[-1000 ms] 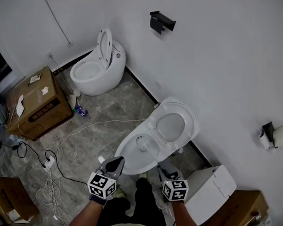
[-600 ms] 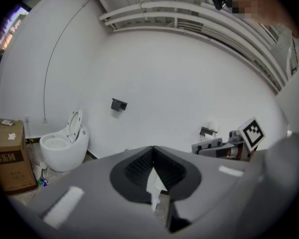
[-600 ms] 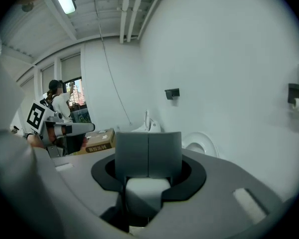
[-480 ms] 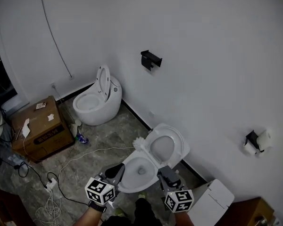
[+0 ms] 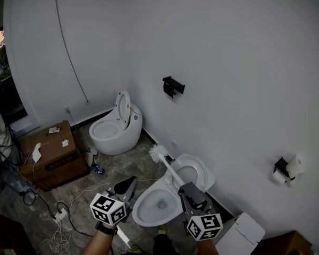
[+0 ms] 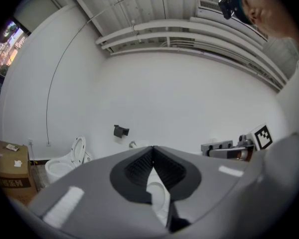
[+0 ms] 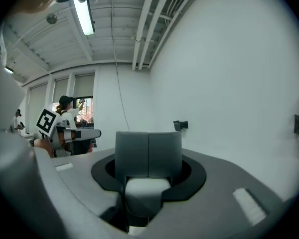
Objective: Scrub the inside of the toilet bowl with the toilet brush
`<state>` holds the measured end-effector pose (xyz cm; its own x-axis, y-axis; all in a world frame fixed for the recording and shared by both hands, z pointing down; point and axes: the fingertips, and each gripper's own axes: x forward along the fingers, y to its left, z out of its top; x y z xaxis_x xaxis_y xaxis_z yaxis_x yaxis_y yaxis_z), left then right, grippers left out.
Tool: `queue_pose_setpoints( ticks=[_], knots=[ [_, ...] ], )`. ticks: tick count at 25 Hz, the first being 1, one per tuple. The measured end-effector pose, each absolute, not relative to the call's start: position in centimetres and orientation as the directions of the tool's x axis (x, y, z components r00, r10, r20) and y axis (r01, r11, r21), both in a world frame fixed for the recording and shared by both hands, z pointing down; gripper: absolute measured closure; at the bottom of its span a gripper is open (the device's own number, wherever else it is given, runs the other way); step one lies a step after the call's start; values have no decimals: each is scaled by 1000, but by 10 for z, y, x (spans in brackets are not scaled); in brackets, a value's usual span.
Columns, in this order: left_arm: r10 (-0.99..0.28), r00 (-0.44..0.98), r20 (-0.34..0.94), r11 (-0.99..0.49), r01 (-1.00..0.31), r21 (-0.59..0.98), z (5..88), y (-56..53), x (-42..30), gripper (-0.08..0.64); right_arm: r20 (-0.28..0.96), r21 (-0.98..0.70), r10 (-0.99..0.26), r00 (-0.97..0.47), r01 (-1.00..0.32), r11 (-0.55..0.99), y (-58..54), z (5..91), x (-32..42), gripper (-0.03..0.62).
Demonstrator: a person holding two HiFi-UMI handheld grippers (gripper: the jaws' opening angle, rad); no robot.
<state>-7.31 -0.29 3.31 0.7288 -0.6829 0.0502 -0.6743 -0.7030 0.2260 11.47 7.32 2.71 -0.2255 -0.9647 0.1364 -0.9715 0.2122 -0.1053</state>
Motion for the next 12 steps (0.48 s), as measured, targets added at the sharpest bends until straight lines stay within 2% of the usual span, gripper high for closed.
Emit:
queue_pose_setpoints(
  ticks=[5, 12],
  knots=[
    [-692, 721, 9, -707, -681, 192, -8, -4, -80, 554, 54, -87, -968, -245, -967, 240, 71, -14, 102, 425],
    [-694, 719, -26, -713, -683, 159, -34, -3, -84, 554, 8, -60, -968, -252, -966, 251, 72, -40, 93, 425]
  ],
)
